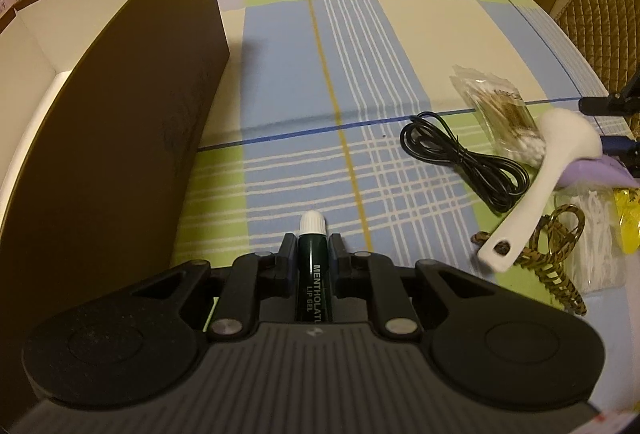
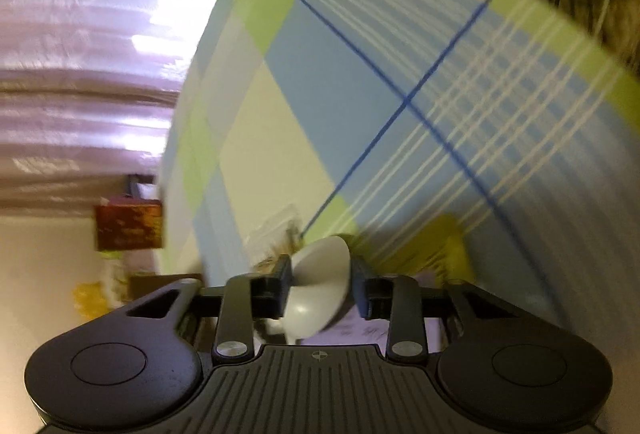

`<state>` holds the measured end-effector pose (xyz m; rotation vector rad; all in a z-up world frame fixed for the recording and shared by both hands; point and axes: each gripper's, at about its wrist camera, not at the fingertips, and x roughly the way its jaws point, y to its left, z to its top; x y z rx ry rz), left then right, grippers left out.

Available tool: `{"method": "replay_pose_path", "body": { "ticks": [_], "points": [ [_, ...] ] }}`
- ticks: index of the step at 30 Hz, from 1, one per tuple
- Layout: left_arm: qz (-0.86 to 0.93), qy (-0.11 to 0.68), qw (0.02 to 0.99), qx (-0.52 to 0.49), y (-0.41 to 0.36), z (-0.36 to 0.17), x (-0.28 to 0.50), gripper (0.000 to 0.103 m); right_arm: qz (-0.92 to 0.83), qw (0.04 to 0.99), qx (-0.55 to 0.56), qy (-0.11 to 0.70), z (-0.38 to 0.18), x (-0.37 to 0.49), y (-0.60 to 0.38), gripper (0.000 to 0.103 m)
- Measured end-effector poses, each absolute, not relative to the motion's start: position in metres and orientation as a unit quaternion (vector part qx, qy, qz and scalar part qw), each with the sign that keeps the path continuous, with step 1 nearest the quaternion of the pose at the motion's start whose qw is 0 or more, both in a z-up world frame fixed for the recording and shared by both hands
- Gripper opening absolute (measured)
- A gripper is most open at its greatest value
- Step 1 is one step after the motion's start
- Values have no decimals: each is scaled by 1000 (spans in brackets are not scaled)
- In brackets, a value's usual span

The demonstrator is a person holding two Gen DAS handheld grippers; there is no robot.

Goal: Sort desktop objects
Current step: 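Hold the green tube in the left tool while the right tool grasps the white spoon brush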

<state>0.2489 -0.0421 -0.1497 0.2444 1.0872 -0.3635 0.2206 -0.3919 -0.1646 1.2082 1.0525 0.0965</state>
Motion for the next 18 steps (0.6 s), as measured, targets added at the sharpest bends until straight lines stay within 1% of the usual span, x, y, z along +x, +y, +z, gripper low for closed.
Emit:
{"method": "replay_pose_path", "body": {
  "ticks": [2,5,7,12,18],
  "points": [
    [-172,513,833,115,-42,-150,249,13,50,682,564,463,-169,218,-391,27],
    [-172,513,833,113,-42,-149,250,13,64,663,599,444,-174,214,-387,22],
    [-172,513,833,112,-42,-149,250,13,71,649,622,431,-179,215,-384,15],
    [-174,512,834,113,-42,-148,251,13,84,633,666,386,-182,216,-380,3],
    [-185,512,831,116,-43,-146,248,12,121,654,655,358,-153,215,-378,0]
  ]
}}
